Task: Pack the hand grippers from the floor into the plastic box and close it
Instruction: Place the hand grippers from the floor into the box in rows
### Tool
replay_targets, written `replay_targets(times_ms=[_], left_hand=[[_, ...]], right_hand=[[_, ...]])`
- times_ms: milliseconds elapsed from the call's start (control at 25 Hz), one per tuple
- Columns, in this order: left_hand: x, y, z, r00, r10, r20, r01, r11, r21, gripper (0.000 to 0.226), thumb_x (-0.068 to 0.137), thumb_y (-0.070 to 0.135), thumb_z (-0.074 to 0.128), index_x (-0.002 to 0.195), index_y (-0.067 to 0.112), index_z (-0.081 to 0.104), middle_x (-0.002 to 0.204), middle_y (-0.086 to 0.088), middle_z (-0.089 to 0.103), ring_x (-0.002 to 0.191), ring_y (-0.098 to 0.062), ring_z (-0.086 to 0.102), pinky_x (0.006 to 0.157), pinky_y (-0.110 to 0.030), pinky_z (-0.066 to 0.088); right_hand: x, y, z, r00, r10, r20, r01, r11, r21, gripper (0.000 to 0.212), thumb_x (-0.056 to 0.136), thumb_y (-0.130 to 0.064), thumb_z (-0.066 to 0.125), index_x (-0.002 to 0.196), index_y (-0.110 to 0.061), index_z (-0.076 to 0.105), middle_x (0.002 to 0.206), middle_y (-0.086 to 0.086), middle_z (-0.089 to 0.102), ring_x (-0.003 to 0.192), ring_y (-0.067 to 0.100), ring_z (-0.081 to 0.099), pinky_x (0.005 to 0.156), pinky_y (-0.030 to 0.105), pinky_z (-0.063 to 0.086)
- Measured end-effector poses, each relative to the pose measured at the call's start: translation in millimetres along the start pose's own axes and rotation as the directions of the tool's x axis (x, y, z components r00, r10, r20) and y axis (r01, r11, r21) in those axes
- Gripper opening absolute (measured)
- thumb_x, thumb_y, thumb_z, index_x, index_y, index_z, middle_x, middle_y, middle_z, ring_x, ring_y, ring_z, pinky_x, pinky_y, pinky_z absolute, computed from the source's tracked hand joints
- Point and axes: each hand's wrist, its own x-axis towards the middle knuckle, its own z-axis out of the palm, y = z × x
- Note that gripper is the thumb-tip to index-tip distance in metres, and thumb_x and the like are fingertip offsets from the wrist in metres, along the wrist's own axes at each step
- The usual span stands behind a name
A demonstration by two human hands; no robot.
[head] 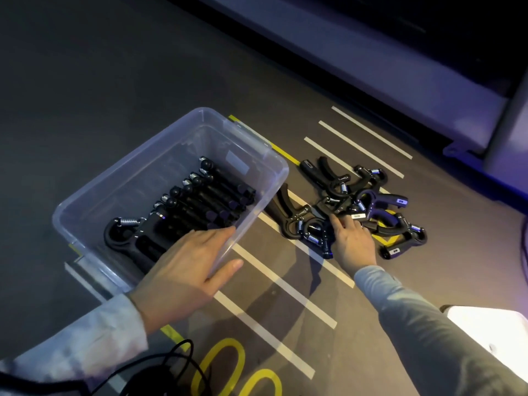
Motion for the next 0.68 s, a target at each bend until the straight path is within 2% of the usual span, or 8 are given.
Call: replay_targets(times_ms=[120, 200, 280, 400, 480, 600, 680], left_hand=[[3.3, 8.1, 7.5, 1.0, 0.001, 0.017, -0.001, 0.999, 0.042, 0.073, 0.085, 0.056, 0.03, 0.144, 0.014, 0.028, 0.133, -0.001, 0.052, 0.118, -0.019, 0.051, 0.097, -0.029, 0.039], [6.9, 10.3, 9.8, 1.0, -0.021, 0.021, 0.02, 1.0, 0.022, 0.061, 0.093, 0.034, 0.042, 0.147, 0.015, 0.019, 0.134, -0.001, 0.049, 0.119, -0.019, 0.049, 0.097, -0.029, 0.04], [9.2, 12.0, 10.9, 0.999, -0.039, 0.027, 0.039, 0.999, 0.006, 0.062, 0.093, 0.017, 0.044, 0.148, 0.017, 0.013, 0.135, 0.0, 0.047, 0.119, -0.02, 0.047, 0.097, -0.031, 0.04], [9.3, 11.1, 12.1, 0.998, -0.053, 0.039, 0.053, 0.999, 0.014, 0.065, 0.092, 0.01, 0.043, 0.148, 0.018, 0.011, 0.135, 0.0, 0.046, 0.117, -0.021, 0.048, 0.095, -0.034, 0.041], [8.6, 10.3, 12.8, 0.998, -0.046, 0.044, 0.046, 0.999, 0.005, 0.066, 0.091, 0.009, 0.043, 0.148, 0.018, 0.011, 0.134, 0.0, 0.047, 0.116, -0.022, 0.049, 0.093, -0.034, 0.042], [7.2, 11.5, 12.3, 0.997, -0.049, 0.051, 0.049, 0.999, 0.01, 0.066, 0.092, 0.01, 0.043, 0.148, 0.017, 0.009, 0.134, -0.001, 0.047, 0.116, -0.022, 0.048, 0.093, -0.031, 0.041], [7.0, 13.1, 10.7, 0.997, -0.048, 0.054, 0.047, 0.998, 0.03, 0.065, 0.093, 0.013, 0.043, 0.148, 0.019, 0.007, 0.136, 0.0, 0.045, 0.119, -0.021, 0.046, 0.095, -0.03, 0.039]], right_hand=[[-1.8, 4.0, 2.3, 0.999, -0.048, -0.021, 0.047, 0.998, -0.044, 0.067, 0.091, -0.015, 0.046, 0.15, -0.016, 0.016, 0.13, 0.008, 0.045, 0.115, 0.027, 0.052, 0.095, 0.035, 0.042], [-4.8, 7.3, 4.4, 0.994, -0.101, -0.033, 0.098, 0.992, -0.082, 0.066, 0.092, -0.007, 0.042, 0.151, -0.014, 0.012, 0.131, 0.009, 0.048, 0.116, 0.027, 0.051, 0.093, 0.035, 0.044], [-4.7, 10.4, 5.2, 0.988, -0.149, -0.03, 0.145, 0.984, -0.107, 0.065, 0.093, -0.002, 0.039, 0.15, -0.012, 0.01, 0.132, 0.009, 0.048, 0.118, 0.027, 0.05, 0.088, 0.034, 0.046], [-4.9, 15.5, 4.9, 0.982, -0.188, -0.011, 0.185, 0.976, -0.117, 0.06, 0.092, 0.0, 0.04, 0.146, -0.012, 0.017, 0.13, 0.007, 0.049, 0.116, 0.027, 0.05, 0.074, 0.032, 0.048], [-8.4, 20.0, 4.2, 0.983, -0.179, -0.049, 0.177, 0.983, -0.045, 0.052, 0.092, -0.002, 0.043, 0.141, -0.013, 0.029, 0.127, 0.006, 0.053, 0.114, 0.027, 0.053, 0.073, 0.033, 0.05], [-20.2, 26.0, -0.7, 0.96, -0.168, -0.224, 0.204, 0.968, 0.147, 0.038, 0.089, -0.012, 0.057, 0.126, -0.005, 0.052, 0.111, 0.011, 0.06, 0.099, 0.033, 0.062, 0.067, 0.039, 0.054], [-26.9, 25.0, -8.5, 0.936, -0.115, -0.334, 0.228, 0.919, 0.323, 0.035, 0.086, -0.006, 0.06, 0.12, 0.0, 0.055, 0.105, 0.016, 0.06, 0.091, 0.036, 0.063, 0.069, 0.04, 0.054]])
